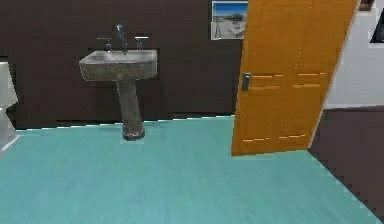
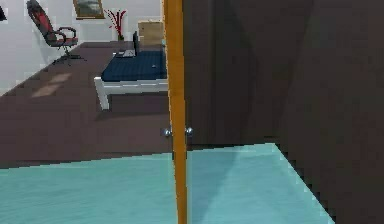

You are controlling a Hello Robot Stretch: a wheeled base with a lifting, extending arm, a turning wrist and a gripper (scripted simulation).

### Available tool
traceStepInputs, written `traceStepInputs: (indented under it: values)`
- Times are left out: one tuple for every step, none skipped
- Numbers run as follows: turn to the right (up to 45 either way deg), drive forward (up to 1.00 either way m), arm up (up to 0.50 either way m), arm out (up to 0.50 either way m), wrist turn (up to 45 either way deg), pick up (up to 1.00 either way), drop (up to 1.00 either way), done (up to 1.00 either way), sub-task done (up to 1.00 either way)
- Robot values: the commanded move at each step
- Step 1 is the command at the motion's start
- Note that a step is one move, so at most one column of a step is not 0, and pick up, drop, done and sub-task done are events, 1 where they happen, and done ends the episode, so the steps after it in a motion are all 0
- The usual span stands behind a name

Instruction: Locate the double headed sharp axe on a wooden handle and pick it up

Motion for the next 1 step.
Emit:
traceStepInputs:
  values:
    - [15.0, 0.00, 0.00, 0.00, 0.0, 0.00, 0.00, 0.00, 0.00]
